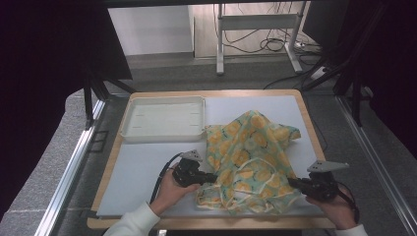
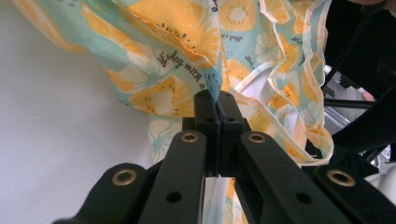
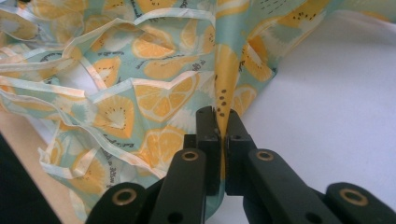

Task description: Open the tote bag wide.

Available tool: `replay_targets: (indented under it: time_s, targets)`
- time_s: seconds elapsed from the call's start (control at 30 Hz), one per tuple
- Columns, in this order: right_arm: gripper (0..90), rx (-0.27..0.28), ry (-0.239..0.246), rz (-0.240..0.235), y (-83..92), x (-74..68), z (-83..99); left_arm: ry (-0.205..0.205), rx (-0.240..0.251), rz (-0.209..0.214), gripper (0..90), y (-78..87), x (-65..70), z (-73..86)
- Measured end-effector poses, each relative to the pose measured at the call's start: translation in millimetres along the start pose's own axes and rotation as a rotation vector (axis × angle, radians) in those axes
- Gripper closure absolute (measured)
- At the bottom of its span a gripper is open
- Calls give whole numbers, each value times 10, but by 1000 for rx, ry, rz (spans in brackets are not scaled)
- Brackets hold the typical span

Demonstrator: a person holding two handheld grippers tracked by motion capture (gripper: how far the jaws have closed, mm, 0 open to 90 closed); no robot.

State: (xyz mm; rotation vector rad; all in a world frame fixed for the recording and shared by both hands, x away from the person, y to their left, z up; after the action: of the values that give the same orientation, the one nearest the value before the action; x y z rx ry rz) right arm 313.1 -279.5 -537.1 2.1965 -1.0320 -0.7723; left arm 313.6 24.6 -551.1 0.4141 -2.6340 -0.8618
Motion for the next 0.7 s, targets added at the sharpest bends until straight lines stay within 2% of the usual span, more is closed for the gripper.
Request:
replay_targets:
  time_s: [0.23, 0.37, 0.7]
  targets:
    - [877, -10, 0, 2, 107, 17, 158, 9, -10, 41, 898, -43, 109, 57]
    - [868, -35, -17, 16, 88, 83, 252, 21, -17, 57, 897, -88, 137, 85]
    - [874, -62, -26, 30, 85, 155, 329, 13, -57, 84, 897, -185, 216, 153]
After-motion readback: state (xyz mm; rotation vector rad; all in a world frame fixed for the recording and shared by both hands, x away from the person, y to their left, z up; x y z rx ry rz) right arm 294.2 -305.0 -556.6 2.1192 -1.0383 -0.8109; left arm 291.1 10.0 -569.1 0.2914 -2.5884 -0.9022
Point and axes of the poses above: each handheld gripper's, and its own axes: y roughly backward along the jaws, z roughly out of its underside, x roughly to its right, the point moved 8 cm from there along -y, roughly forward along the jaws, and after that the axes turned 12 degrees about -y, right-handed, at the moved point
